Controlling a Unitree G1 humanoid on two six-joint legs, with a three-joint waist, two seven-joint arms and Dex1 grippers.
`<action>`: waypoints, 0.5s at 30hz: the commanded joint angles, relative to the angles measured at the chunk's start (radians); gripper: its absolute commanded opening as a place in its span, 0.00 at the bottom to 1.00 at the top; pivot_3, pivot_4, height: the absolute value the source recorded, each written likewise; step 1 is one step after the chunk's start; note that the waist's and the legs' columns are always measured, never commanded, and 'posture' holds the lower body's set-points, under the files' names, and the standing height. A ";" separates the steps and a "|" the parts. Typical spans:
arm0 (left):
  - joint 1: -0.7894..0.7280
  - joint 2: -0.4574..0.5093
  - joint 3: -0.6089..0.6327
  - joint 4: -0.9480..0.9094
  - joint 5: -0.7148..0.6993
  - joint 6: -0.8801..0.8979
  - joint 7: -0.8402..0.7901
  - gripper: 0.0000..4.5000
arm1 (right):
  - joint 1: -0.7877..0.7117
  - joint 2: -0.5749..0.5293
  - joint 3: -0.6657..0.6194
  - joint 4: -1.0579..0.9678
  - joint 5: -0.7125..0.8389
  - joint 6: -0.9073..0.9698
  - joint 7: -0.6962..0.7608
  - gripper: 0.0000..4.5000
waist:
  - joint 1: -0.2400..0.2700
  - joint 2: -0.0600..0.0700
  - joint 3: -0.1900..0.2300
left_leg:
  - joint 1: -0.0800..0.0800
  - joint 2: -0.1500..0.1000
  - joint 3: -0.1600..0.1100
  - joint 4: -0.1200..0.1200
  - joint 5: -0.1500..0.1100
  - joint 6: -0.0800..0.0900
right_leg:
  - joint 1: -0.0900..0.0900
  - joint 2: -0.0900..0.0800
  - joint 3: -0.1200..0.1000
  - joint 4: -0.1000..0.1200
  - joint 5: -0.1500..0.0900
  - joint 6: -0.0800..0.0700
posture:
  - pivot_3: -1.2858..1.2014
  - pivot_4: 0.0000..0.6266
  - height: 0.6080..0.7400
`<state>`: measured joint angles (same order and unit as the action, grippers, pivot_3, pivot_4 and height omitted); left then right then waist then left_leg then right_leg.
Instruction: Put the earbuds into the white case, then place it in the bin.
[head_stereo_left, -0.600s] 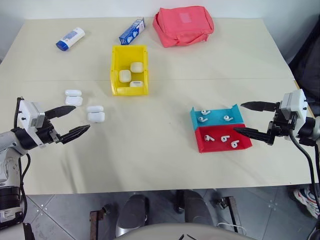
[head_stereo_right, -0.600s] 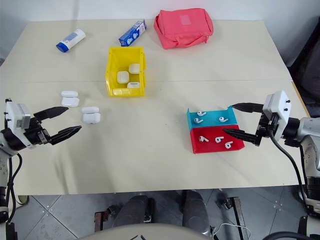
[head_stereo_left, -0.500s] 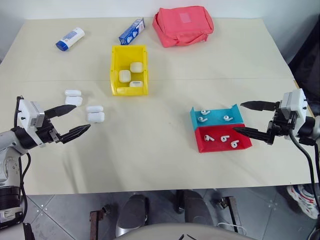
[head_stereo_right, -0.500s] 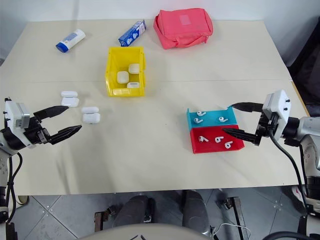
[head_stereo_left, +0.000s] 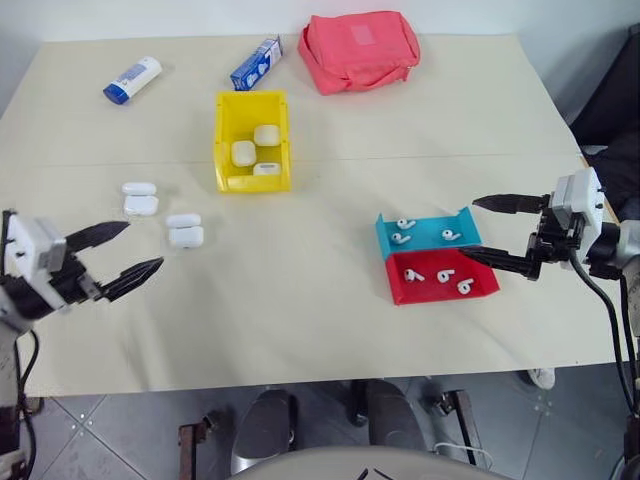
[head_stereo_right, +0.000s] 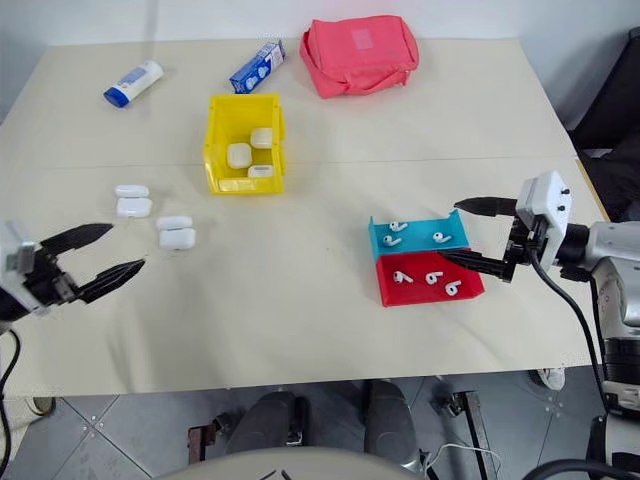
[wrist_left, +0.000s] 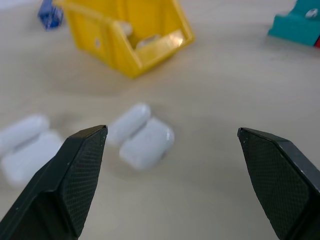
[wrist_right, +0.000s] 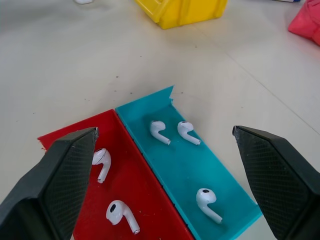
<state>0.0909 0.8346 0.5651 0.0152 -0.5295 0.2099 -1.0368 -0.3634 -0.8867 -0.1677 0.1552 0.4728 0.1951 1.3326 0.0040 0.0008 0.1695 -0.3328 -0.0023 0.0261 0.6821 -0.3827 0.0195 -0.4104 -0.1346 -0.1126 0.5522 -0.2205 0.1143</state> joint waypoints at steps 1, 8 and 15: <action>0.044 0.014 0.075 -0.032 -0.025 -0.007 -0.017 0.99 | -0.034 0.008 -0.008 0.008 0.024 -0.019 0.045 1.00 | 0.000 0.001 0.000 | 0.000 0.000 0.000 0.000 0.000 0.000 | 0.000 0.000 0.000 0.000 0.000 0.000 | 0.52 0.24 1.00; 0.074 0.000 0.085 -0.071 0.006 -0.018 0.027 0.99 | -0.134 0.041 0.030 0.096 -0.010 -0.052 0.084 1.00 | -0.005 0.001 0.000 | 0.000 0.000 0.000 0.000 -0.002 0.001 | 0.000 -0.001 0.000 0.000 0.000 -0.001 | 0.52 0.24 1.00; -0.016 0.093 0.027 -0.397 0.012 0.548 0.426 0.99 | -0.226 0.070 0.080 0.182 -0.042 -0.085 0.127 1.00 | -0.004 0.001 0.000 | 0.000 0.000 -0.001 0.000 -0.002 0.001 | 0.000 0.001 0.004 0.001 0.000 -0.001 | 0.52 0.24 1.00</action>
<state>0.1055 0.8913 0.5946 -0.3130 -0.5075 0.6291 -0.6890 -0.5710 -0.8133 -0.0806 0.3299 0.4293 0.1293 1.4393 0.0004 0.0018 0.1693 -0.3330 -0.0029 0.0250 0.6821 -0.3844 0.0202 -0.4103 -0.1335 -0.1083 0.5530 -0.2209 0.1135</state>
